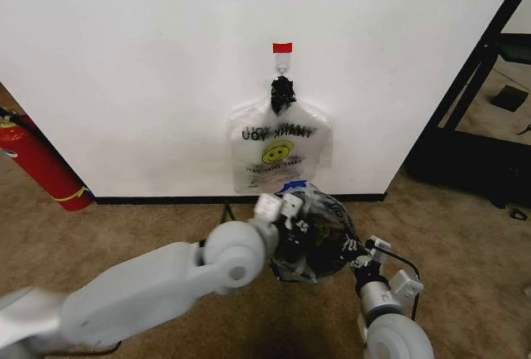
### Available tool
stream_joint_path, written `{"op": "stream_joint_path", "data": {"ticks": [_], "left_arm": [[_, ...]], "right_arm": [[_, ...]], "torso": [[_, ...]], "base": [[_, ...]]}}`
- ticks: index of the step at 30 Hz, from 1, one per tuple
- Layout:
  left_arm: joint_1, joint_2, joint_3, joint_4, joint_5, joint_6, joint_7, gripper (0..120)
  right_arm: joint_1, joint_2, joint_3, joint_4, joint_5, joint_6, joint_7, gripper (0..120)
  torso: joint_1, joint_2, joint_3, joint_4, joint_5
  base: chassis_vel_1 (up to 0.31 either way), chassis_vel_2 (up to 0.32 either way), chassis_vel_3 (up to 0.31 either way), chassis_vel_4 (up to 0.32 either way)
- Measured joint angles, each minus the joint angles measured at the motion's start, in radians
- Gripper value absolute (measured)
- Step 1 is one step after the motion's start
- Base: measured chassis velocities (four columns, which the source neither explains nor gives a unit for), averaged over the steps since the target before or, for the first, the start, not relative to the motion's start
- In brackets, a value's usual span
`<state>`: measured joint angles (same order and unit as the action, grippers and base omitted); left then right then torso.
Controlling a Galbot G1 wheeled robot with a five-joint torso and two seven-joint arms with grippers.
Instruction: Pick up the garbage bag from the wall and place it over the trash bin.
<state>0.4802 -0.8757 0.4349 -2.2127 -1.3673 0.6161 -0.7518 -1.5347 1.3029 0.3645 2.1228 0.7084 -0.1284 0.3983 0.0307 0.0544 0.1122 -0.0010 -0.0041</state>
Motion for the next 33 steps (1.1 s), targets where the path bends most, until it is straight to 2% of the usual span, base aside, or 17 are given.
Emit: {"op": "stream_joint_path", "data": {"ticks": [2,5,6,9,12,15,19,22,25,30,33], "left_arm": [[0.024,0.022,-0.062,-0.015,0.002,-0.012,0.048,56],[0.034,0.026,-0.152,0.029,-0.002,-0.027,0.134,69],[0.034,0.026,-0.152,0.029,-0.002,-0.027,0.134,69],[0.013,0.011,-0.186,0.091,-0.053,-0.020,0.149,81],[-0.058,-0.016,-0.170,0.149,-0.143,0.053,0.082,95],[-0.109,-0.034,-0.142,0.177,-0.181,0.082,0.048,98],[-0.219,-0.071,-0.083,0.268,-0.278,0.118,0.016,100],[-0.235,-0.073,-0.075,0.288,-0.291,0.118,0.016,100],[-0.261,-0.078,-0.061,0.343,-0.347,0.119,0.018,99],[-0.261,-0.087,-0.050,0.358,-0.359,0.119,0.021,98],[-0.262,-0.110,-0.032,0.386,-0.360,0.123,0.019,93]], "right_arm": [[-0.001,-0.004,0.002,0.000,0.010,0.005,-0.009,0],[-0.011,-0.022,0.003,-0.006,0.030,0.040,-0.097,0],[-0.011,-0.022,0.003,-0.006,0.030,0.040,-0.097,0],[-0.012,-0.033,-0.006,-0.022,0.031,0.078,-0.162,0],[-0.019,-0.047,-0.018,-0.042,-0.001,0.130,-0.223,0],[-0.026,-0.057,-0.022,-0.052,-0.035,0.152,-0.252,0],[-0.032,-0.070,-0.028,-0.061,-0.078,0.168,-0.277,0],[-0.032,-0.070,-0.030,-0.061,-0.080,0.168,-0.277,0],[-0.030,-0.072,-0.033,-0.058,-0.083,0.161,-0.272,0],[-0.027,-0.071,-0.036,-0.056,-0.083,0.154,-0.261,0],[-0.026,-0.069,-0.041,-0.045,-0.082,0.147,-0.252,0]], "torso": [[0.000,0.000,0.000,0.0003,-0.0002],[0.000,0.000,0.000,-0.0002,-0.0001],[0.000,0.000,0.000,-0.0002,-0.0001],[0.000,0.000,0.000,-0.0001,-0.0001],[0.000,0.000,0.000,0.0000,0.0000],[0.000,0.000,0.000,-0.0002,0.0000],[0.000,0.000,0.000,-0.0004,0.0001],[0.000,0.000,0.000,-0.0002,0.0002],[0.000,0.000,0.000,0.0001,0.0002],[0.000,0.000,0.000,0.0001,0.0001],[0.000,0.000,0.000,-0.0001,0.0001]], "base": [[0.000,0.000,0.000,0.000],[0.000,0.000,0.000,0.000],[0.000,0.000,0.000,0.000],[0.000,0.000,0.000,0.000],[0.000,0.000,0.000,0.000],[0.000,0.000,0.000,0.000],[0.000,0.000,0.000,0.000],[0.000,0.000,0.000,0.000],[0.000,0.000,0.000,0.000],[0.000,0.000,0.000,0.000],[0.000,0.000,0.000,0.000]]}}
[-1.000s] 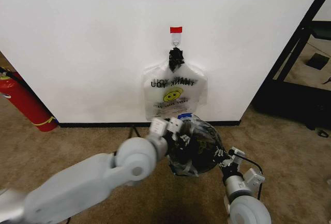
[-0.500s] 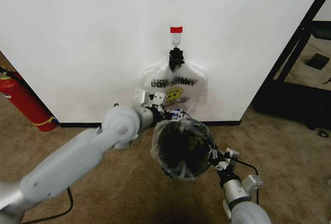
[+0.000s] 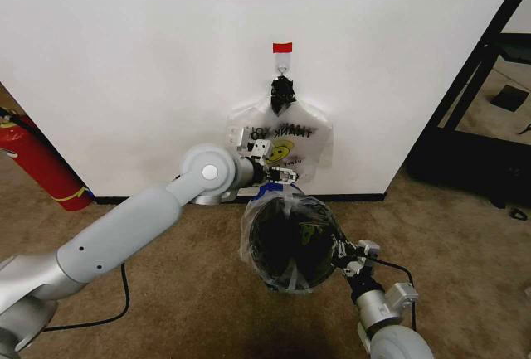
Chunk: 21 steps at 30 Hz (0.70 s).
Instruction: Pick up the garbage bag from the wall and place it over the trash bin.
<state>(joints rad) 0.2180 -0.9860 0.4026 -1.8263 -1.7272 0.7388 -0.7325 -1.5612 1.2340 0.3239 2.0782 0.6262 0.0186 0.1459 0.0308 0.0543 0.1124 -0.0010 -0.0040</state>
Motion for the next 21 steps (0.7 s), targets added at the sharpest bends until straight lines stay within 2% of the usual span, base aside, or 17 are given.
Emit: {"op": "stream_joint_path", "data": {"ticks": [2,8,10,14,18,21], "left_arm": [[-0.001,-0.004,0.003,0.006,0.000,0.000,-0.002,90],[-0.014,-0.033,0.034,0.048,0.006,0.000,-0.025,64],[-0.015,-0.034,0.035,0.049,0.007,0.000,-0.026,61],[-0.024,-0.033,0.051,0.050,0.013,-0.001,-0.032,42],[-0.026,-0.030,0.061,0.047,0.017,-0.002,-0.035,32],[-0.028,-0.019,0.075,0.038,0.019,-0.002,-0.036,18]], "right_arm": [[-0.001,0.000,-0.001,0.003,0.000,-0.001,0.001,0],[-0.008,0.001,-0.002,0.019,0.004,-0.004,0.006,0],[-0.009,0.001,-0.002,0.020,0.005,-0.005,0.006,0],[-0.006,0.000,-0.003,0.022,0.010,-0.006,0.011,0],[-0.003,0.000,-0.003,0.025,0.016,-0.010,0.016,0],[0.000,-0.001,-0.003,0.027,0.022,-0.013,0.022,0]], "torso": [[0.000,0.000,0.000,0.0000,0.0000],[0.000,0.000,0.000,0.0000,0.0000],[0.000,0.000,0.000,-0.0001,0.0000],[0.000,0.000,0.000,0.0000,0.0000],[0.000,0.000,0.000,0.0000,0.0000],[0.000,0.000,0.000,0.0001,0.0000]], "base": [[0.000,0.000,0.000,0.000],[0.000,0.000,0.000,0.000],[0.000,0.000,0.000,0.000],[0.000,0.000,0.000,0.000],[0.000,0.000,0.000,0.000],[0.000,0.000,0.000,0.000]]}}
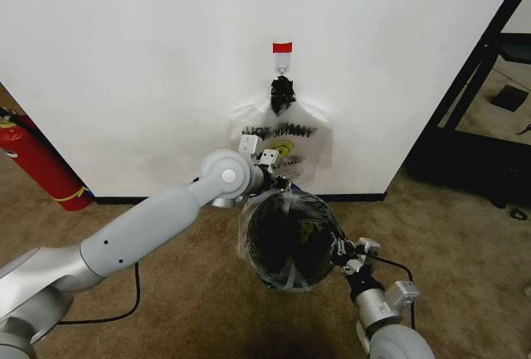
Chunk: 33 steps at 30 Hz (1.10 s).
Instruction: Pick up the garbage bag from the wall and place it over the trash bin.
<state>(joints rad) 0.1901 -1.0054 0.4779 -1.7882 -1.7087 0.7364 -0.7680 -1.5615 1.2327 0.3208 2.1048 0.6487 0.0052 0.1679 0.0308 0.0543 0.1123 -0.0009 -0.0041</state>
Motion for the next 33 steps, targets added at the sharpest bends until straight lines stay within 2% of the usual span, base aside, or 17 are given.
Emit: {"op": "stream_joint_path", "data": {"ticks": [3,6,17,20,24,28,33], "left_arm": [[0.000,0.000,0.001,0.001,0.002,0.000,-0.001,11],[-0.008,-0.007,0.001,0.011,0.007,0.000,-0.004,0],[-0.050,-0.026,0.036,0.070,0.023,-0.001,0.019,0],[-0.056,-0.018,0.066,0.089,0.043,-0.001,0.036,0],[-0.056,-0.004,0.103,0.097,0.071,-0.002,0.056,0],[-0.056,0.004,0.116,0.103,0.077,-0.002,0.068,0],[-0.063,0.009,0.129,0.112,0.077,-0.002,0.083,0]], "right_arm": [[0.000,0.000,0.000,0.000,0.000,0.000,0.001,0],[-0.003,0.002,0.000,0.001,0.001,0.000,0.001,0],[-0.007,-0.003,-0.008,0.007,0.001,0.010,-0.021,0],[-0.008,-0.011,-0.018,0.010,0.001,0.016,-0.032,0],[-0.009,-0.017,-0.019,0.020,0.004,0.019,-0.038,0],[-0.010,-0.021,-0.019,0.027,0.008,0.024,-0.043,0],[-0.010,-0.022,-0.019,0.027,0.009,0.026,-0.043,0]], "torso": [[0.000,0.000,0.000,0.0000,0.0000],[0.000,0.000,0.000,-0.0002,-0.0001],[0.000,0.000,0.000,-0.0004,0.0000],[0.000,0.000,0.000,0.0002,0.0000],[0.000,0.000,0.000,-0.0004,-0.0001],[0.000,0.000,0.000,0.0002,-0.0002],[0.000,0.000,0.000,-0.0003,-0.0001]], "base": [[0.000,0.000,0.000,0.000],[0.000,0.000,0.000,0.000],[0.000,0.000,0.000,0.000],[0.000,0.000,0.000,0.000],[0.000,0.000,0.000,0.000],[0.000,0.000,0.000,0.000],[0.000,0.000,0.000,0.000]]}}
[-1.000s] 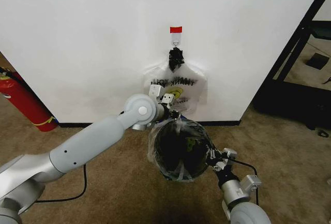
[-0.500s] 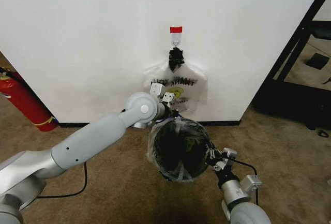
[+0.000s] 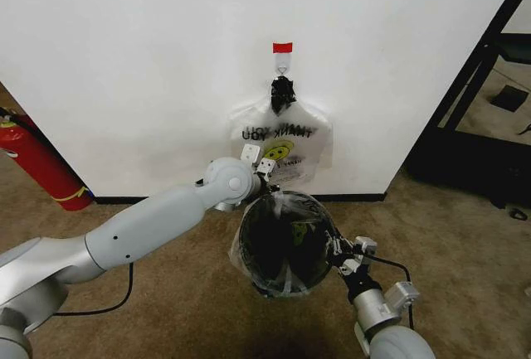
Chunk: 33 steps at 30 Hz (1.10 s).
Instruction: Pick up the garbage bag from the wall and place it over the trash bin.
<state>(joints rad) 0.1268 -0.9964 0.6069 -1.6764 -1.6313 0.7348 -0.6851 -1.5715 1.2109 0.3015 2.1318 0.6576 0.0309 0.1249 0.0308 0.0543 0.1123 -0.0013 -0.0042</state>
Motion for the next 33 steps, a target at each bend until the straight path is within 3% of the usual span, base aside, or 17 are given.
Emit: {"op": "stream_joint_path", "data": {"ticks": [3,6,8,13,16,20,23,24,26,29,32,33], "left_arm": [[-0.009,0.006,0.002,-0.011,-0.001,0.000,0.006,2],[-0.011,0.000,-0.012,-0.010,0.016,0.000,0.018,15],[-0.010,-0.003,-0.023,-0.008,0.024,0.000,0.022,16],[-0.007,-0.004,-0.086,-0.034,0.028,0.001,0.033,40],[-0.006,0.007,-0.104,-0.063,0.022,0.001,0.035,47],[0.020,0.046,-0.142,-0.156,0.049,0.001,0.044,63],[0.133,0.088,-0.230,-0.290,0.189,-0.005,0.090,77],[0.133,0.088,-0.230,-0.290,0.189,-0.005,0.090,77],[0.247,0.116,-0.305,-0.379,0.277,-0.044,0.144,83],[0.504,0.166,-0.440,-0.500,0.538,-0.216,0.272,97],[0.617,0.192,-0.472,-0.514,0.656,-0.319,0.315,99],[0.796,0.214,-0.544,-0.511,0.779,-0.491,0.346,100]], "right_arm": [[0.002,0.004,-0.004,-0.002,0.000,0.002,0.000,0],[0.001,0.010,-0.012,-0.009,-0.005,0.005,0.000,0],[0.001,0.012,-0.014,-0.010,-0.007,0.005,0.000,0],[0.003,0.019,-0.019,-0.028,-0.012,0.006,0.003,0],[0.008,0.020,-0.018,-0.035,-0.009,0.005,0.009,0],[0.021,0.033,-0.019,-0.050,0.015,-0.023,0.042,0],[0.029,0.050,-0.018,-0.051,0.056,-0.079,0.101,0],[0.029,0.050,-0.018,-0.051,0.056,-0.079,0.101,0],[0.036,0.070,-0.009,-0.048,0.106,-0.125,0.156,0],[0.056,0.101,0.010,-0.063,0.175,-0.164,0.224,0],[0.062,0.113,0.025,-0.073,0.190,-0.171,0.241,0],[0.074,0.133,0.049,-0.093,0.202,-0.177,0.261,0]], "torso": [[0.000,0.000,0.000,0.0003,0.0001],[0.000,0.000,0.000,0.0002,0.0001],[0.000,0.000,0.000,0.0001,0.0001],[0.000,0.000,0.000,0.0001,0.0001],[0.000,0.000,0.000,0.0002,0.0001],[0.000,0.000,0.000,0.0002,0.0001],[0.000,0.000,0.000,0.0000,0.0001],[0.000,0.000,0.000,0.0000,0.0001],[0.000,0.000,0.000,0.0006,0.0000],[0.000,0.000,0.000,0.0003,-0.0002],[0.000,0.000,0.000,0.0015,0.0000],[0.000,0.000,0.000,-0.0001,-0.0001]], "base": [[0.000,0.000,0.000,0.000],[0.000,0.000,0.000,0.000],[0.000,0.000,0.000,0.000],[0.000,0.000,0.000,0.000],[0.000,0.000,0.000,0.000],[0.000,0.000,0.000,0.000],[0.000,0.000,0.000,0.000],[0.000,0.000,0.000,0.000],[0.000,0.000,0.000,0.000],[0.000,0.000,0.000,0.000],[0.000,0.000,0.000,0.000],[0.000,0.000,0.000,0.000]]}}
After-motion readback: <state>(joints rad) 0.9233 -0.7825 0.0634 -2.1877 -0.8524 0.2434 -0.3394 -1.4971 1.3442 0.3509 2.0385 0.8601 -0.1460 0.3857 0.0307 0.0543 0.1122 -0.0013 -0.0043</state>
